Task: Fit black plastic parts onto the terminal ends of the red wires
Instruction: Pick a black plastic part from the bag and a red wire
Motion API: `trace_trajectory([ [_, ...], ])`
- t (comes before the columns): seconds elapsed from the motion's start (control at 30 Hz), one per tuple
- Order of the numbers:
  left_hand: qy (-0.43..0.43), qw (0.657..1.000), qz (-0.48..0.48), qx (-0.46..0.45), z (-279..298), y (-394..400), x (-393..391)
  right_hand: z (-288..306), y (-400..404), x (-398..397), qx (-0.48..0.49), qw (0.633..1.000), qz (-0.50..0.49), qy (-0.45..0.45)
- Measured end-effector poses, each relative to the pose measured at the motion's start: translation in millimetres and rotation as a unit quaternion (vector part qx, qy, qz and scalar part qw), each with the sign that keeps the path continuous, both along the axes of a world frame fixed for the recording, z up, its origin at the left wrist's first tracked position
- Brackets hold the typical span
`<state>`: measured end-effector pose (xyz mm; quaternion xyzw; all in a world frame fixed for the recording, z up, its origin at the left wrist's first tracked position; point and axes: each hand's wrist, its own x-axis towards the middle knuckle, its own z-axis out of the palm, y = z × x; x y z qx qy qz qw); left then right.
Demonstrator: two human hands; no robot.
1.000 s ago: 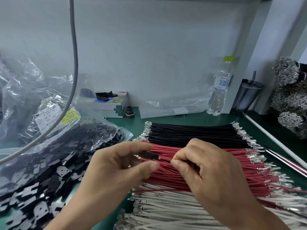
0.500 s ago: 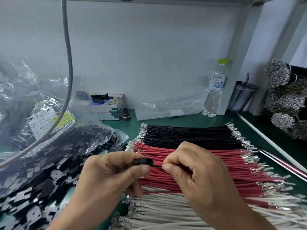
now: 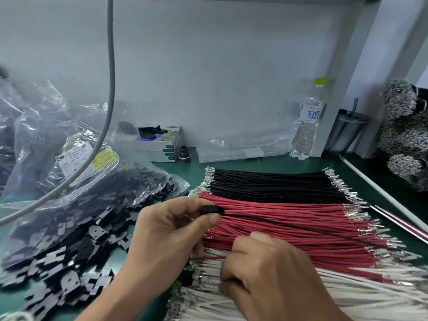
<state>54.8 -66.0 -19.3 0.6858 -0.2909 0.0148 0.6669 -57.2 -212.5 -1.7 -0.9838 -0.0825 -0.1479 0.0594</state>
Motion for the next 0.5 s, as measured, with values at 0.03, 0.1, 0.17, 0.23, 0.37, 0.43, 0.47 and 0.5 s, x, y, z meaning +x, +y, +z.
trace_trajectory([
  [0.03,0.000,1.000,0.003,0.002,-1,1,0,0,1,1,-0.003,1.000,0.003,-0.003],
  [0.1,0.003,1.000,0.004,0.001,-1,2,1,5,3,-1,0.031,0.999,-0.002,0.019],
  [0.17,0.011,1.000,-0.003,-0.001,0,2,3,10,-4,-1,0.106,0.994,-0.011,-0.025],
  [0.23,0.021,1.000,-0.009,-0.006,1,3,5,18,-15,-5,0.176,0.983,-0.008,-0.054],
  [0.37,0.051,0.998,-0.026,-0.022,4,4,6,36,-28,1,0.201,0.976,-0.006,-0.087],
  [0.43,0.080,0.995,-0.044,-0.038,6,4,5,34,-28,5,0.170,0.977,-0.003,-0.128],
  [0.47,0.094,0.993,-0.053,-0.043,7,4,4,32,-27,7,0.147,0.978,-0.008,-0.147],
  [0.5,0.102,0.992,-0.061,-0.043,8,4,3,30,-26,9,0.132,0.977,-0.014,-0.165],
])
